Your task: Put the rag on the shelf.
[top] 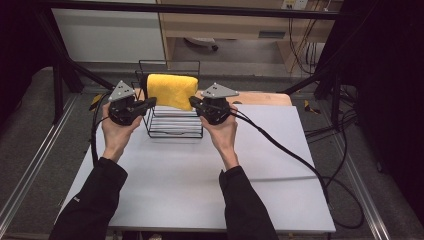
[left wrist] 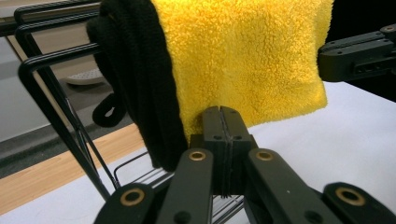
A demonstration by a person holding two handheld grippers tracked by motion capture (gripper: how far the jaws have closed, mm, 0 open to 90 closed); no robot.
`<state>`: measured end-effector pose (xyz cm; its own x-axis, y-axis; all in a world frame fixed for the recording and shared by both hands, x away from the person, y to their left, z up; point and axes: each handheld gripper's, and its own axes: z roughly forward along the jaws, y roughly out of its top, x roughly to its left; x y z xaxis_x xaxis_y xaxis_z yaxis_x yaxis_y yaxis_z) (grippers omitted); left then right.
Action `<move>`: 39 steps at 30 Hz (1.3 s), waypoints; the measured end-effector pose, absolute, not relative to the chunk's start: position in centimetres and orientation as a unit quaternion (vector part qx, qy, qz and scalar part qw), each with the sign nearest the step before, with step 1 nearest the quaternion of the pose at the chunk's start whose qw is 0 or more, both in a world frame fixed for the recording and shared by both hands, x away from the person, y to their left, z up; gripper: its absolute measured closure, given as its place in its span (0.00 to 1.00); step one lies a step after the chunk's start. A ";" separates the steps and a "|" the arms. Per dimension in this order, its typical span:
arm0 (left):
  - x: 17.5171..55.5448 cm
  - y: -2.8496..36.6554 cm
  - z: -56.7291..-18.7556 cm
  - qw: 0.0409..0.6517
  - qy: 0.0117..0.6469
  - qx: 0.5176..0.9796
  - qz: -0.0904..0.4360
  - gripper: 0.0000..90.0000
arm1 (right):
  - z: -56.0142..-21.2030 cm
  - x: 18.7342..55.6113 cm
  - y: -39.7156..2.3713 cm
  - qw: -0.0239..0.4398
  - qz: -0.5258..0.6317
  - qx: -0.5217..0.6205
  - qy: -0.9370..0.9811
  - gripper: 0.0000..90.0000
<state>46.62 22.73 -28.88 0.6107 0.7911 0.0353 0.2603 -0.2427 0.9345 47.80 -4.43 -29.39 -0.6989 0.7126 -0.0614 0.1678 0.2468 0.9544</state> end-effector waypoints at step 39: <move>39.8 26.9 -36.7 0.442 0.381 0.786 0.204 0.10 | -33.7 40.5 -18.5 0.179 0.490 0.363 0.772 0.05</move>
<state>39.78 26.90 -36.65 0.6267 0.7791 -0.0164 0.4196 -0.3197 0.8495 40.50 -18.54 -33.72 -0.6733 0.7351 0.0796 0.3849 0.2566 0.8866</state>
